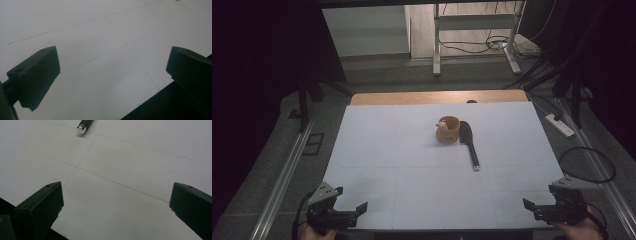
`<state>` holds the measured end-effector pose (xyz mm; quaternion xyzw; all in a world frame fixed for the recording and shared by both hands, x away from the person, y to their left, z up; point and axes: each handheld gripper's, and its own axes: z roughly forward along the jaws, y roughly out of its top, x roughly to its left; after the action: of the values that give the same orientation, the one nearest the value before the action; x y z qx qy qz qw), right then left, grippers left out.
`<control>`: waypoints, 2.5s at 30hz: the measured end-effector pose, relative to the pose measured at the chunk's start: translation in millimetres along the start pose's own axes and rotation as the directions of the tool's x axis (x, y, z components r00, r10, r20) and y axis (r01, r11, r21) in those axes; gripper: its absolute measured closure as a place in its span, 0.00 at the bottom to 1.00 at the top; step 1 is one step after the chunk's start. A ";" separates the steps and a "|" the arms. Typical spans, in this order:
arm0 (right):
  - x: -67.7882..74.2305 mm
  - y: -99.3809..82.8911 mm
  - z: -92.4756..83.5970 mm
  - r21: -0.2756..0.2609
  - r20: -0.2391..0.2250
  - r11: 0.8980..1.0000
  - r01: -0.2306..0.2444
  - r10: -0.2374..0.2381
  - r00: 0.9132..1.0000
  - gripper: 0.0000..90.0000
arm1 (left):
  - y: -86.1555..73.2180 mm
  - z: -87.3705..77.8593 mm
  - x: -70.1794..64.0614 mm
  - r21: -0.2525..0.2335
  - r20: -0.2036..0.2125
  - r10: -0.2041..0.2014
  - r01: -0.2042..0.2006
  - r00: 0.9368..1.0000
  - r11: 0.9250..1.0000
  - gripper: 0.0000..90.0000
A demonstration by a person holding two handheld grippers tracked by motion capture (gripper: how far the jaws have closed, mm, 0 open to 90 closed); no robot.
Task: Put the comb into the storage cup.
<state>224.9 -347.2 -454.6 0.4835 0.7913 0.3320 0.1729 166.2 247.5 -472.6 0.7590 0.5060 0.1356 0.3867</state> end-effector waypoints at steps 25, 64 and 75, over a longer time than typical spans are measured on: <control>4.6 1.1 2.0 0.016 -0.015 0.999 0.050 -0.050 0.999 0.00 | -0.8 -0.5 0.8 -0.002 0.009 0.001 -0.001 1.000 1.000 0.01; 9.2 27.2 13.9 0.005 -0.082 0.992 0.126 -0.125 0.989 0.00 | -2.4 -2.1 3.3 -0.010 0.020 -0.018 0.018 1.000 1.000 0.01; 10.1 34.6 18.9 -0.012 -0.124 0.995 0.101 -0.101 0.987 0.00 | -2.5 -2.0 3.5 -0.011 0.023 -0.022 0.023 0.999 1.000 0.01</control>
<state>253.8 -320.8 -443.8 0.4207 0.8231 0.3544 0.1412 165.0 252.0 -473.7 0.7525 0.5092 0.1256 0.3984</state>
